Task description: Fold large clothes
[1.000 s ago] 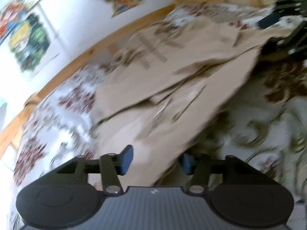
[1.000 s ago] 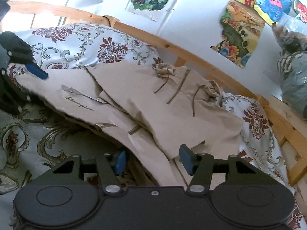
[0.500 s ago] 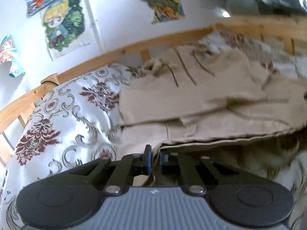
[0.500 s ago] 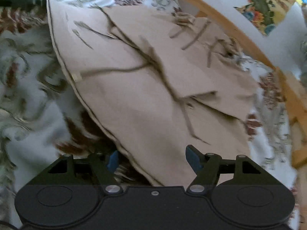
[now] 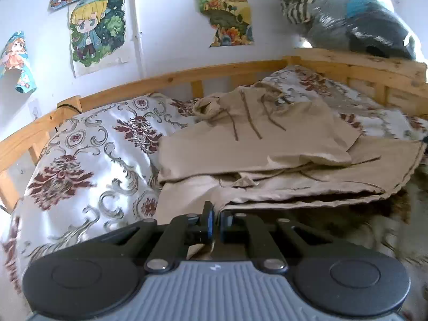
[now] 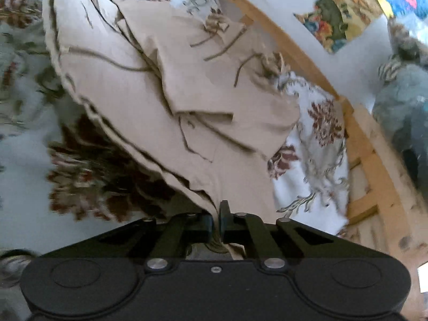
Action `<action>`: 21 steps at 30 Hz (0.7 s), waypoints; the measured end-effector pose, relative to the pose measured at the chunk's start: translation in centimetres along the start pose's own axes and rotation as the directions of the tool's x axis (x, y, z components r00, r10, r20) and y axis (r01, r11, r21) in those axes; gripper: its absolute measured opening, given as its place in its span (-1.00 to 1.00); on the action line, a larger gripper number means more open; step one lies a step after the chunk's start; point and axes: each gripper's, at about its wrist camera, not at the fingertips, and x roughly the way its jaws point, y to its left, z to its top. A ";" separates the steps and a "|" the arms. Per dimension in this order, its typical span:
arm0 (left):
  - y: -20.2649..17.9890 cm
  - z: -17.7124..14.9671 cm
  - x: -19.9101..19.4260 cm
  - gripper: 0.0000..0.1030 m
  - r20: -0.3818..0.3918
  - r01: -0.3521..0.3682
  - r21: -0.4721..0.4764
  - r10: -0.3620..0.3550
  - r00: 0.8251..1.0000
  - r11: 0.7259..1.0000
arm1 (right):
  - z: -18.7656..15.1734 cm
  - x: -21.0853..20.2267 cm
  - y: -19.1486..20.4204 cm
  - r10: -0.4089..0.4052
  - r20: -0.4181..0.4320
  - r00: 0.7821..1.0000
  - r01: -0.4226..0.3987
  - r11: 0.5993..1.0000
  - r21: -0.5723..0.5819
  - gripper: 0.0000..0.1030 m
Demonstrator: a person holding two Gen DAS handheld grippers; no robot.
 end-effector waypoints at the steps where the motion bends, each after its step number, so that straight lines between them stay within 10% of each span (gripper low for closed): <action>1: 0.4 0.0 -1.2 -0.93 -0.008 0.011 -0.008 -0.011 1.000 1.000 | 0.1 -1.5 0.0 0.000 0.009 1.000 0.000 1.000 -0.018 -0.93; 10: 3.6 5.8 -4.8 -0.92 -0.004 0.054 -0.101 -0.055 0.998 0.993 | 2.8 -9.4 -2.7 -0.088 0.142 0.986 0.082 0.996 0.044 -0.92; 21: 4.2 13.3 11.0 -0.92 -0.182 -0.056 0.056 0.066 0.981 0.997 | 6.9 3.8 -7.2 -0.223 0.100 0.970 0.190 0.946 0.263 -0.83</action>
